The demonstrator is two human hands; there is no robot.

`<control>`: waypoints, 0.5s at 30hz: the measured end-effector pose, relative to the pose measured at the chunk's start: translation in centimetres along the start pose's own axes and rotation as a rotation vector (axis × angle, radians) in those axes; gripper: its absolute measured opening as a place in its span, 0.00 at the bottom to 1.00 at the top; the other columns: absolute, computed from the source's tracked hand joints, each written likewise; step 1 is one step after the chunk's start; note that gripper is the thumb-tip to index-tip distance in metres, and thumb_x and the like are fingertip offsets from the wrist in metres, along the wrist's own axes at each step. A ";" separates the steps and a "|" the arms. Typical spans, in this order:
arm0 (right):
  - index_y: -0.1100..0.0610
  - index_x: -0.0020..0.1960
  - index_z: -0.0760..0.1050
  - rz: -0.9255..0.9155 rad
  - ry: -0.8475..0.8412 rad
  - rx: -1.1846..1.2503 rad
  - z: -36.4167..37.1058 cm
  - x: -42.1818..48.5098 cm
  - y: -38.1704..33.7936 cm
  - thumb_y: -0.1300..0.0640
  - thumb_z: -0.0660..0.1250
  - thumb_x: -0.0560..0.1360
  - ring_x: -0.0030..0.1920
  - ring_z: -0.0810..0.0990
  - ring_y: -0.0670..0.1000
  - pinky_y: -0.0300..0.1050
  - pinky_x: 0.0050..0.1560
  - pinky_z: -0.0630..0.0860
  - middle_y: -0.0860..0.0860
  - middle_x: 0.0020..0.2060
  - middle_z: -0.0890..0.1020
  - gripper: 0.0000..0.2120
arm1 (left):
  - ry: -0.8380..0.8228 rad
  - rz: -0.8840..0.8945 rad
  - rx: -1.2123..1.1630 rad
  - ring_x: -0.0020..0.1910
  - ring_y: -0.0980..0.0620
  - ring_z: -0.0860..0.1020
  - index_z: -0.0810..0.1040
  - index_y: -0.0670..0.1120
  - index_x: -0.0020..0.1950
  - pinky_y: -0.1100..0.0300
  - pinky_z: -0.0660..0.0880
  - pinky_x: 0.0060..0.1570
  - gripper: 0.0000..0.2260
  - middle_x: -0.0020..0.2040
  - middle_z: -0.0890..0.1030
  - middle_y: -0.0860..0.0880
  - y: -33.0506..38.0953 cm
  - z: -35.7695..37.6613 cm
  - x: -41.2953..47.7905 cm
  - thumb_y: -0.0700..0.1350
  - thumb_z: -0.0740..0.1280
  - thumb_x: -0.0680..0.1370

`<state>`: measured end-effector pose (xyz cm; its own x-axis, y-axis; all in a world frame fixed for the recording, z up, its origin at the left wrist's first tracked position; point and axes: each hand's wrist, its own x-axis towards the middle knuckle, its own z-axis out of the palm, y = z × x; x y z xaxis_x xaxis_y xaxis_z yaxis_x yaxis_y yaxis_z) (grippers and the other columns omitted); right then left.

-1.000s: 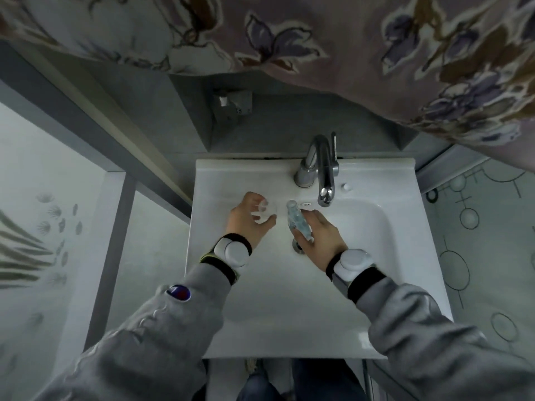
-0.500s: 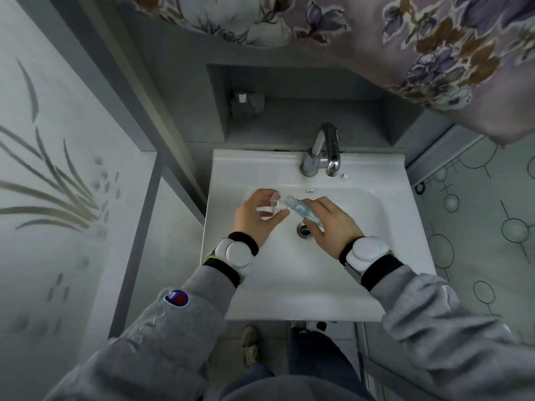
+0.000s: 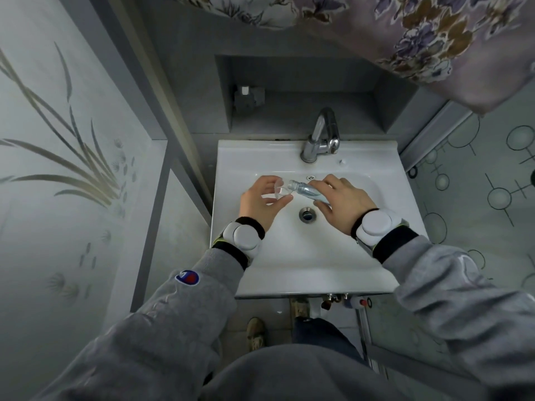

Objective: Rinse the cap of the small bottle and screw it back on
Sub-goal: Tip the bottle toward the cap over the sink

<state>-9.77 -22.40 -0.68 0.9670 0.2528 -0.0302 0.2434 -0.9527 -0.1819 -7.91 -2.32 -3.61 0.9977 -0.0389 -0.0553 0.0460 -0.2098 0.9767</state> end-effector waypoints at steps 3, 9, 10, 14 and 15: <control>0.50 0.68 0.65 -0.004 -0.012 -0.055 -0.5 -0.1 0.0 0.52 0.62 0.76 0.54 0.73 0.59 0.52 0.39 0.74 0.53 0.60 0.73 0.21 | -0.005 0.011 -0.004 0.50 0.60 0.79 0.77 0.49 0.51 0.64 0.79 0.44 0.14 0.51 0.82 0.53 -0.1 0.0 -0.1 0.44 0.76 0.68; 0.49 0.69 0.65 -0.032 -0.049 -0.162 -1.7 0.2 -0.1 0.51 0.62 0.77 0.52 0.73 0.59 0.50 0.38 0.71 0.53 0.58 0.73 0.21 | 0.000 0.016 -0.003 0.48 0.63 0.79 0.77 0.52 0.49 0.66 0.79 0.43 0.14 0.48 0.82 0.55 -0.2 0.2 -0.1 0.45 0.76 0.68; 0.49 0.69 0.65 -0.041 -0.056 -0.182 -1.9 0.2 -0.1 0.51 0.61 0.77 0.52 0.73 0.59 0.50 0.37 0.71 0.53 0.57 0.73 0.21 | 0.000 0.018 -0.009 0.48 0.62 0.79 0.77 0.52 0.49 0.66 0.79 0.43 0.14 0.48 0.82 0.55 -0.3 0.2 -0.1 0.44 0.76 0.68; 0.50 0.68 0.65 -0.064 -0.088 -0.241 -2.5 0.4 -0.2 0.51 0.61 0.77 0.51 0.73 0.59 0.49 0.36 0.70 0.54 0.57 0.73 0.21 | 0.001 0.011 -0.009 0.49 0.59 0.79 0.78 0.50 0.50 0.64 0.79 0.45 0.14 0.48 0.82 0.54 -0.4 0.3 -0.1 0.44 0.77 0.68; 0.50 0.68 0.65 -0.066 -0.094 -0.250 -2.6 0.5 -0.3 0.51 0.61 0.77 0.51 0.73 0.59 0.49 0.36 0.69 0.54 0.57 0.73 0.20 | -0.001 0.005 -0.010 0.50 0.59 0.79 0.78 0.49 0.50 0.64 0.79 0.45 0.14 0.49 0.82 0.54 -0.5 0.3 -0.1 0.43 0.76 0.68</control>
<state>-9.14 -22.45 1.91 0.9402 0.3191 -0.1195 0.3278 -0.9427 0.0619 -8.01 -2.56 -4.12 0.9979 -0.0413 -0.0502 0.0410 -0.1996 0.9790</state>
